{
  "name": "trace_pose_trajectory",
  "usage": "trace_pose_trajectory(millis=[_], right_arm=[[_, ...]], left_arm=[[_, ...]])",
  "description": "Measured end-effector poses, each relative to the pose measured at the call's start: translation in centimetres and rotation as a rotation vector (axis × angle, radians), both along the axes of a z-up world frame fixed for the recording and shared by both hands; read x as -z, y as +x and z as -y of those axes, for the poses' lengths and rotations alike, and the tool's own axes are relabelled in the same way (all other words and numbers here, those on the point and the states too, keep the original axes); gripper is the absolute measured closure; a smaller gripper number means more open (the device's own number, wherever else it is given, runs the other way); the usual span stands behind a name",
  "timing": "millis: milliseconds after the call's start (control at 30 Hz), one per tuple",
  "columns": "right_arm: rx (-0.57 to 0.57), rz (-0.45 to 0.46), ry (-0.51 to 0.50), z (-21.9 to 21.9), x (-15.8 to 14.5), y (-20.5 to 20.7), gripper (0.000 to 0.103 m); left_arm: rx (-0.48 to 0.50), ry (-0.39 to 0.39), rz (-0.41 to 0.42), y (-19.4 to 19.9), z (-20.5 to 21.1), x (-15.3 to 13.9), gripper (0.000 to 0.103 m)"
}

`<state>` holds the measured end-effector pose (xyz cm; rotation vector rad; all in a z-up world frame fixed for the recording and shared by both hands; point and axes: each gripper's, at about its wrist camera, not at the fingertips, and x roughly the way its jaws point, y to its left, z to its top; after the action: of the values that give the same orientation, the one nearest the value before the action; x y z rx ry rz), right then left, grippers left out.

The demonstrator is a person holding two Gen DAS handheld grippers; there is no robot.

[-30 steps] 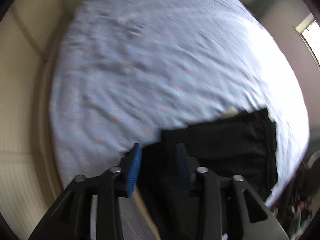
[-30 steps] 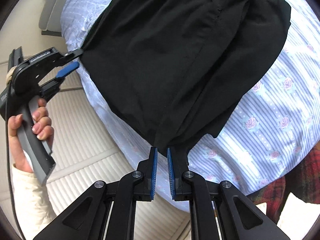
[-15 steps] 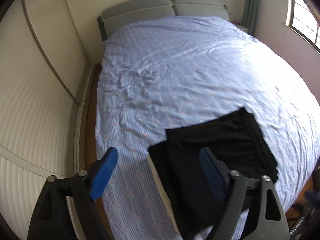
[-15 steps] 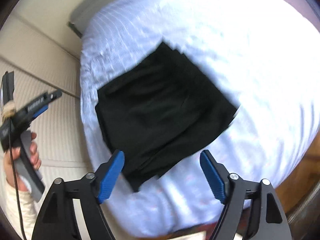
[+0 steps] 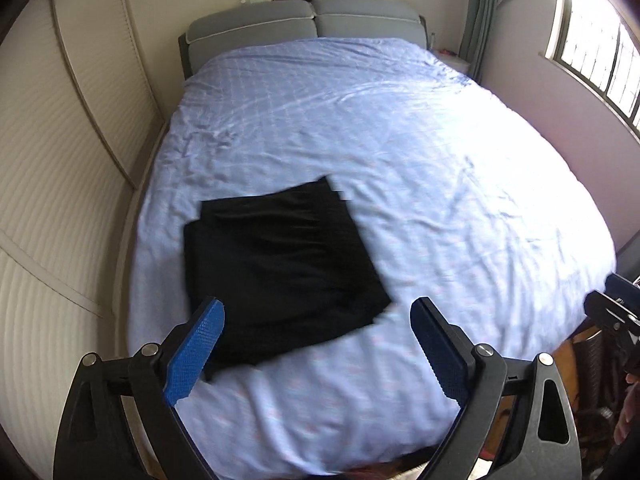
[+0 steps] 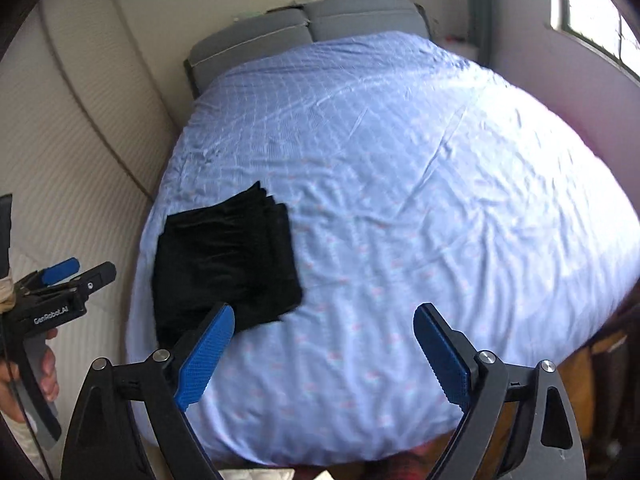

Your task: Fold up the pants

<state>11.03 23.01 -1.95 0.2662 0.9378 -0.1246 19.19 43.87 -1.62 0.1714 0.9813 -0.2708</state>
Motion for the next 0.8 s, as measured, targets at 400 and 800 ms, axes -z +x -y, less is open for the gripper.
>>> trace_pose_trajectory(millis=[400, 800], right_arm=[[-0.032, 0.046, -0.004, 12.5, -3.4, -5.4, 0.011], [-0.049, 0.056, -0.012, 22.4, -3.8, -8.8, 0.011]], left_arm=[[0.055, -0.032, 0.053, -8.0, 14.4, -2.5, 0.006], [-0.028, -0.023, 0.078, -11.7, 23.1, -3.6, 0.006]])
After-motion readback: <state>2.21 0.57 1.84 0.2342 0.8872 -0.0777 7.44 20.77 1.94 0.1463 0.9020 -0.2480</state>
